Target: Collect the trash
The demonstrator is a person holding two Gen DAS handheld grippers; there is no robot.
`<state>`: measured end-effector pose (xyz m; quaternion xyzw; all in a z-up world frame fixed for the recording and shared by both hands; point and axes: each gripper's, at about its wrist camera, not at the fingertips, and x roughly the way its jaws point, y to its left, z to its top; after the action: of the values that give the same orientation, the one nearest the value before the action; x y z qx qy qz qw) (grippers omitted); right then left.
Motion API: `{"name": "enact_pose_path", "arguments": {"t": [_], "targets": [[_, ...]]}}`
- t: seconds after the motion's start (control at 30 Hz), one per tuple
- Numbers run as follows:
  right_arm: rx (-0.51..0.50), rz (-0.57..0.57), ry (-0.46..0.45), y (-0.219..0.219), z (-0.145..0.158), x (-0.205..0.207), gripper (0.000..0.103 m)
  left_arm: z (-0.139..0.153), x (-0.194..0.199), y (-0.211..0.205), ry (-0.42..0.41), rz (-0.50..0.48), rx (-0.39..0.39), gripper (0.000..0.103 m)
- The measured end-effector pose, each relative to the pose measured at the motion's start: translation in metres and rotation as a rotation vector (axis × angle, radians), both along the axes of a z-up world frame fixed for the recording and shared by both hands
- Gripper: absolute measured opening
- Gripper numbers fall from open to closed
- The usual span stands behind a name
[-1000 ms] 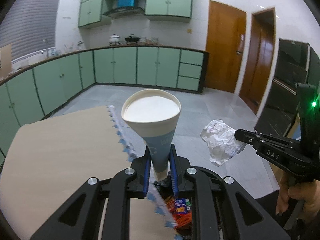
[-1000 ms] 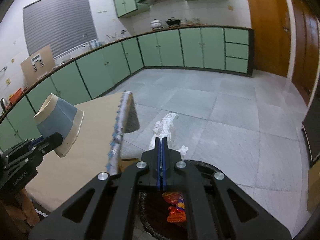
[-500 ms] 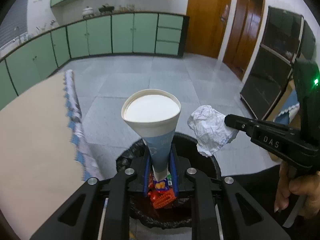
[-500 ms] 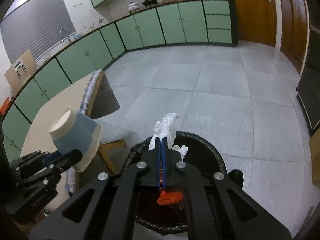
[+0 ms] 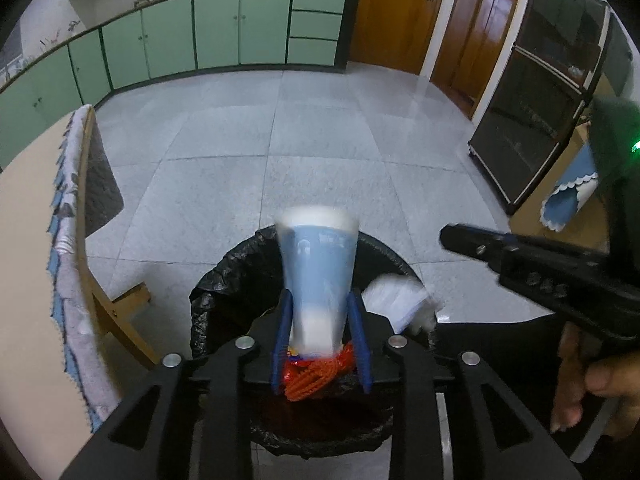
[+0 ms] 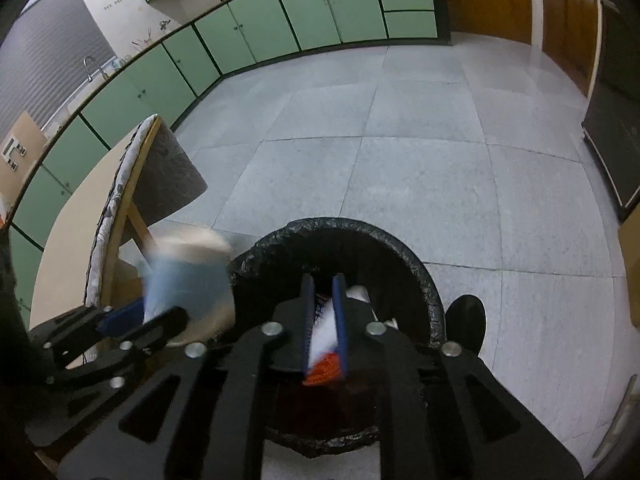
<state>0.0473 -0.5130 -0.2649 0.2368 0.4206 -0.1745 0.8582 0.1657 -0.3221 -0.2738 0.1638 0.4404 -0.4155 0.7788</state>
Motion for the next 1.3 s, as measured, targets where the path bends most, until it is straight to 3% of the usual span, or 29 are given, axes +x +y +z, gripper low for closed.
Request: {"name": "enact_pose_path", "arguments": {"t": [0.17,0.23,0.37,0.57,0.7,0.93,1.03,1.3], "targets": [[0.01,-0.017,-0.02,-0.005,0.003,-0.003,0.018,-0.006,0.003,-0.001,-0.002,0.007,0.017,0.035],[0.008,-0.019,-0.022,-0.007,0.005,-0.004,0.024,-0.004,0.004,0.002,-0.012,0.017,0.018,0.041],[-0.001,-0.019,-0.021,-0.007,0.006,-0.005,0.026,0.003,0.006,0.012,-0.036,0.046,0.005,0.05],[-0.033,-0.016,-0.019,0.003,0.016,-0.007,0.041,0.025,0.003,0.035,-0.085,0.092,-0.035,0.06],[-0.075,-0.004,-0.028,0.019,0.03,-0.011,0.059,0.051,-0.002,0.061,-0.121,0.146,-0.085,0.073],[-0.151,0.028,-0.076,0.063,0.076,-0.023,0.09,0.098,-0.018,0.117,-0.201,0.27,-0.137,0.09],[-0.2,0.052,-0.095,0.085,0.1,-0.027,0.094,0.119,-0.022,0.146,-0.209,0.357,-0.163,0.092],[-0.416,0.008,-0.107,0.141,0.166,-0.044,0.098,0.18,-0.053,0.214,-0.354,0.5,-0.166,0.097]]}}
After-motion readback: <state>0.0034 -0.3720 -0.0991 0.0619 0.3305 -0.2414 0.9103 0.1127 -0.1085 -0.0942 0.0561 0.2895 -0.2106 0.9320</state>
